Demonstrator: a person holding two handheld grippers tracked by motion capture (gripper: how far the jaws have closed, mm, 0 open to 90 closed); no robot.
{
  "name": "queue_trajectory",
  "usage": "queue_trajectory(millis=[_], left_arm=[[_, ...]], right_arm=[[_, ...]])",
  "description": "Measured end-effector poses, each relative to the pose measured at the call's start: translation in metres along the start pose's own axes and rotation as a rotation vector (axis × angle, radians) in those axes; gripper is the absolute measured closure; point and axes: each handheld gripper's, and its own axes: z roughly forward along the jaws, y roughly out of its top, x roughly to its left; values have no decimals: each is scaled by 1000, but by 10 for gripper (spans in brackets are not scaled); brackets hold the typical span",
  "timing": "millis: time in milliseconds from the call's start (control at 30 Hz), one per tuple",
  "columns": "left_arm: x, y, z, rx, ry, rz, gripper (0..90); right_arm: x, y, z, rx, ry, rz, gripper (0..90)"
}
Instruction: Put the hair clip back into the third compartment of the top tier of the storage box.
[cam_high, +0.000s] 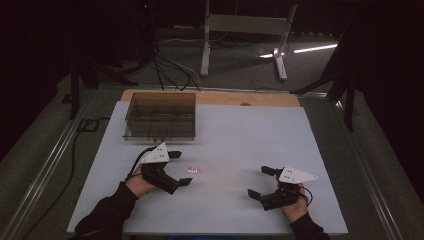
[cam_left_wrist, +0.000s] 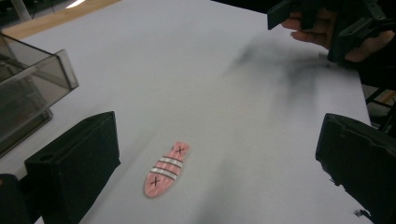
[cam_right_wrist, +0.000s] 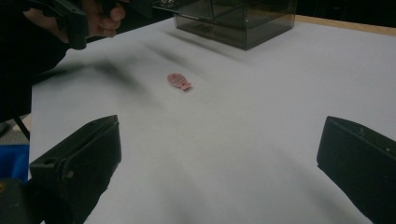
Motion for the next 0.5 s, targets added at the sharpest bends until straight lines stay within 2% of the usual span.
queue_trajectory(millis=[167, 267, 333, 400, 500], left_arm=[[2, -4, 13, 35, -3, -8, 6], [5, -7, 19, 49, 6, -22, 6], [7, -9, 22, 53, -3, -35, 20], [8, -11, 24, 43, 24, -21, 28], [12, -11, 25, 49, 32, -61, 46]], right_arm=[[0, 0, 0, 0, 3, -3, 0], [0, 0, 0, 1, 4, -6, 0], [0, 0, 0, 0, 6, -3, 0], [1, 0, 0, 5, 7, -10, 0], [0, 0, 0, 3, 8, -4, 0]])
